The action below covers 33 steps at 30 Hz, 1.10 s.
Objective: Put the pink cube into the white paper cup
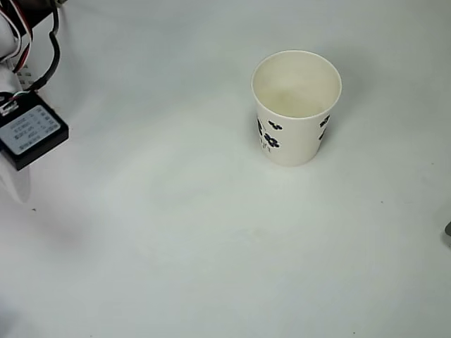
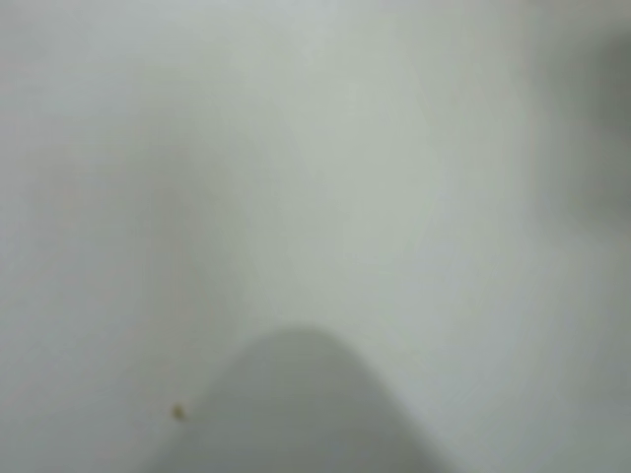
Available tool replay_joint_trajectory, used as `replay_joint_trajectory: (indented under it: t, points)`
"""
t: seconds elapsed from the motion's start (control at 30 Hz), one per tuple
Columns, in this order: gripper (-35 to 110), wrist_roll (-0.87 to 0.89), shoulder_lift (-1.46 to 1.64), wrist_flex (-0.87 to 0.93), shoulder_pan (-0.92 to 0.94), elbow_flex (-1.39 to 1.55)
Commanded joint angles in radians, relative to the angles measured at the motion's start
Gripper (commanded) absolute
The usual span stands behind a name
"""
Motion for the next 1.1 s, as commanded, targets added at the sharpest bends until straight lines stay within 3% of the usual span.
replay_joint_trajectory:
  t: [0.0,1.07]
  points:
    - [0,-0.064,-0.041,0.008,0.077,-0.1]
    - [0,-0.459,-0.506,-0.008,0.314,-0.377]
